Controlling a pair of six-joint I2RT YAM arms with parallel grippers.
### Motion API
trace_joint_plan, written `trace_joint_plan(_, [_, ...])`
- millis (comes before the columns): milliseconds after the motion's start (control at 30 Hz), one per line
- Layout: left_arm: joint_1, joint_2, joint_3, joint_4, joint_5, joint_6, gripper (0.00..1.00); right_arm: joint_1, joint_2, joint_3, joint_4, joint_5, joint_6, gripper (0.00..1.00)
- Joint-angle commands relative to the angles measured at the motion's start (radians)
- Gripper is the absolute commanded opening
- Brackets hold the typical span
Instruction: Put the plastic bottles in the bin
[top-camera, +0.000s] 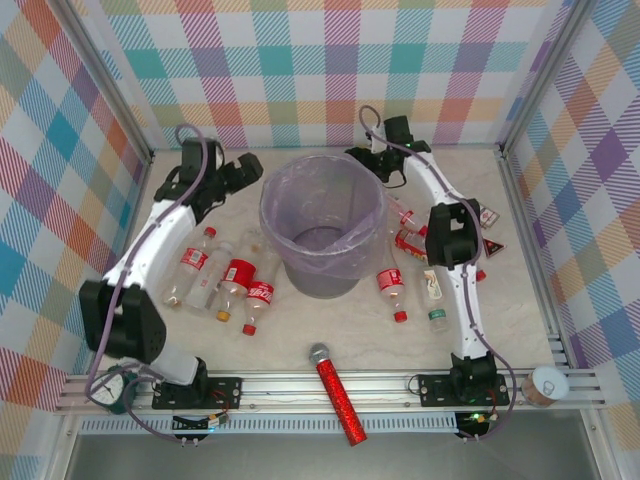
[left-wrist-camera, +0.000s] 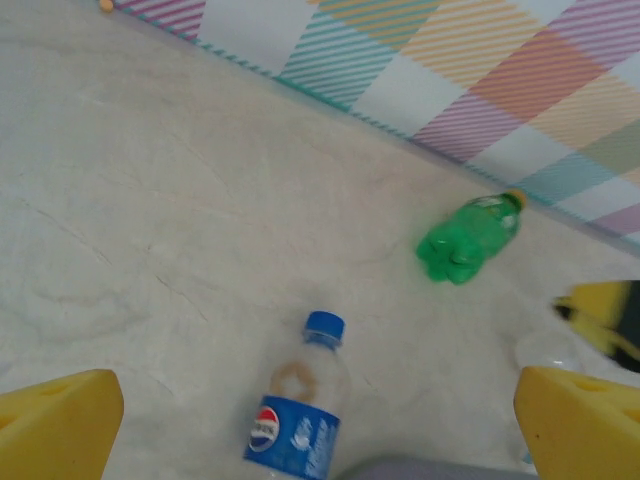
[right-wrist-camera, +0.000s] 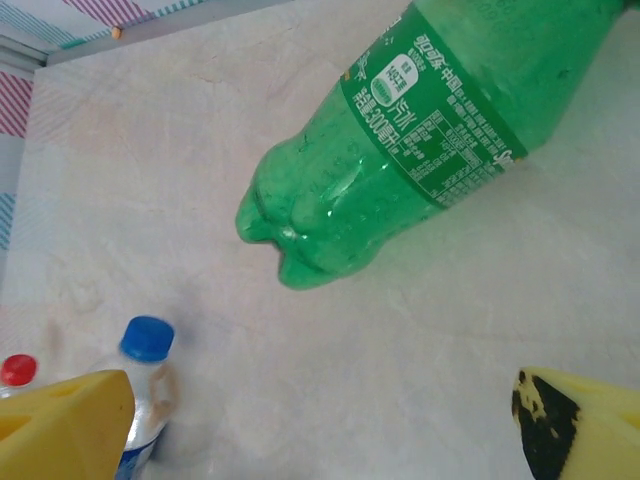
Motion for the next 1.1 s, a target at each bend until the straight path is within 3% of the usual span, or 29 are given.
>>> trace_joint_plan(0, [0.008,0.141,0.094,0.035,0.016,0.090,1.00,-0.032,-0.123,-0.002,-0.068,-0.090,0.014,0.97])
trace_joint_plan(167, [0.007,0.355,0.207,0.162,0.098,0.083,1.00,-0.035,-0.253,-0.084,-0.150,-0.081,-0.002,0.96])
trace_joint_plan(467, [-0.008,0.565,0.319,0.282,0.191,-0.025,1.00,-0.041,-0.473,-0.237,-0.244,0.047,-0.018,0.94])
trace_joint_plan(700, [-0.068,0.556,0.240,0.401,0.171,-0.146,1.00,-0.050,-0.529,-0.265,-0.260,0.098,0.012,0.94])
trace_joint_plan(800, [-0.083,0.584,0.282,0.402,0.202,-0.177,1.00,-0.048,-0.536,-0.271,-0.259,0.088,0.029,0.94])
trace_joint_plan(1067, [-0.230,0.611,0.352,0.385,0.166,-0.213,1.00,-0.047,-0.525,-0.272,-0.247,0.105,0.037,0.94])
